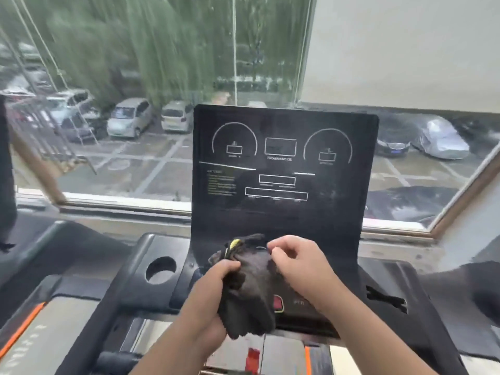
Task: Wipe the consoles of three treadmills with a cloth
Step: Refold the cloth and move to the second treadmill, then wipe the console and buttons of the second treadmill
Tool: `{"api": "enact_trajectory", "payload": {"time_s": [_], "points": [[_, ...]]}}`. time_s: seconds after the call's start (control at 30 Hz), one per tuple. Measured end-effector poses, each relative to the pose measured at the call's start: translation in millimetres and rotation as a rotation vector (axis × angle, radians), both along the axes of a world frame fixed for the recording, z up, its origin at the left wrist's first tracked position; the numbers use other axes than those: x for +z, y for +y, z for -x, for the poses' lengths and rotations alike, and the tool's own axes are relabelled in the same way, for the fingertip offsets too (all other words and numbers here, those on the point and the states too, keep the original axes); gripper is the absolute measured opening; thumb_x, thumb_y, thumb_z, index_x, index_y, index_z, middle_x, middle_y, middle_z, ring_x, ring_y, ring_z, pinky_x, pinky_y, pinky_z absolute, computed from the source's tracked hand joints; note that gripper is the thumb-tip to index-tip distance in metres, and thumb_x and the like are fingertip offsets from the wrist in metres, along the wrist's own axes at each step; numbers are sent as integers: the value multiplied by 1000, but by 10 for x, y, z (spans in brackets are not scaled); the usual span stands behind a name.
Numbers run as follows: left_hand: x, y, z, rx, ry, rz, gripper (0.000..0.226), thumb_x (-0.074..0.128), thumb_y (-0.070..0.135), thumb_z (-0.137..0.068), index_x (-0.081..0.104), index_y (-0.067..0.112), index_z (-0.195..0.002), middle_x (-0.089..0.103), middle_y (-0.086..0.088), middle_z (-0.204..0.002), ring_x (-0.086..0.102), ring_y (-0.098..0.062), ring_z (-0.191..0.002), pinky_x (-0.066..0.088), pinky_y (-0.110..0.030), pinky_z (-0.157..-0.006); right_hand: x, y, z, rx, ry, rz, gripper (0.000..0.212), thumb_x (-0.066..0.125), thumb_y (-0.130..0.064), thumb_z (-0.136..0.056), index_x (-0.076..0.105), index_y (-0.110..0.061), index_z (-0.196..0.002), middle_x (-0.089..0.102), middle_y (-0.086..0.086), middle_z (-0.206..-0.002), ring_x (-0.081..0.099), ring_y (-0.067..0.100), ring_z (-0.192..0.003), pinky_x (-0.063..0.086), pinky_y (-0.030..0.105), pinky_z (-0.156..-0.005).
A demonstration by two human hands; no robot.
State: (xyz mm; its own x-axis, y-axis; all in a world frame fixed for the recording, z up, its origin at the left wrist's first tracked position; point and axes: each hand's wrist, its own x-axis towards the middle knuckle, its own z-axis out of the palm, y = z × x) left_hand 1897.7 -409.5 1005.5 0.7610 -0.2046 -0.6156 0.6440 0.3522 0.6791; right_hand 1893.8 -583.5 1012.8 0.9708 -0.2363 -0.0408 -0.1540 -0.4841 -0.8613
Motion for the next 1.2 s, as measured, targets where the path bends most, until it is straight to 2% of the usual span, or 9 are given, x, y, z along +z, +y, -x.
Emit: {"api": "enact_trajectory", "payload": {"time_s": [0.13, 0.23, 0.33, 0.47, 0.57, 0.7, 0.8, 0.9, 1.2], "points": [[72, -63, -446, 170, -39, 5, 36, 76, 37, -88, 79, 7, -107, 77, -23, -106, 76, -41, -97, 59, -59, -91, 149, -166, -619, 77, -95, 15, 22, 58, -14, -99, 75, -25, -107, 70, -6, -87, 59, -2, -59, 43, 8, -55], [211, 25, -851, 257, -96, 7, 42, 85, 46, -77, 79, 9, -97, 77, -18, -100, 75, -38, -91, 57, -60, -93, 357, -293, -1088, 99, -249, 115, 21, 61, -13, -99, 75, -23, -111, 67, -10, -102, 64, -1, -80, 47, 12, -74], [534, 175, -1378, 372, -312, -38, 42, 89, 47, -66, 69, 12, -80, 61, -18, -80, 63, -34, -68, 58, -48, -74, 706, -454, -1657, 72, -475, 308, 22, 63, -11, -97, 75, -18, -114, 66, -11, -111, 64, 10, -102, 51, 24, -92], [1086, 242, -2063, 513, -572, -154, 29, 76, 35, -86, 61, 10, -86, 61, -16, -69, 66, -33, -58, 54, -37, -51, 1168, -574, -2329, -18, -592, 606, 30, 61, -16, -98, 70, -14, -126, 65, -2, -128, 55, 19, -125, 33, 22, -108], [1254, 213, -2618, 533, -844, -515, 34, 75, 50, -83, 66, 21, -98, 71, -5, -96, 72, -29, -91, 61, -46, -77, 1217, -540, -2679, -13, -512, 687, 36, 59, -23, -99, 66, -13, -133, 66, 4, -134, 55, 24, -131, 32, 32, -119], [940, 107, -3359, 323, -1253, -1158, 37, 77, 40, -86, 60, 21, -112, 54, -6, -142, 46, -36, -133, 38, -55, -112, 1058, -551, -2842, -105, -539, 685, 36, 59, -24, -98, 69, -24, -132, 69, -5, -134, 57, 18, -131, 35, 30, -117], [600, 76, -3638, 189, -1458, -1165, 32, 72, 34, -89, 54, 23, -114, 35, -4, -166, 25, -35, -154, 30, -60, -119, 942, -559, -2878, -170, -625, 649, 38, 63, -15, -94, 72, -25, -130, 71, -11, -130, 58, 13, -128, 29, 16, -111], [392, 60, -3558, 198, -1514, -1141, 31, 73, 29, -91, 57, 19, -116, 27, -3, -169, 11, -29, -160, 20, -58, -125, 857, -541, -2941, -203, -696, 629, 38, 64, -13, -91, 75, -22, -126, 73, -9, -127, 60, 11, -125, 34, 21, -116], [0, 393, -3316, -452, -2087, -1437, 44, 73, 13, -78, 68, 17, -121, 39, -4, -164, 25, -30, -157, 26, -53, -125, 762, -526, -2991, -217, -721, 644, 37, 63, -14, -92, 74, -19, -127, 72, -4, -129, 61, 13, -127, 19, 22, -125]]}}
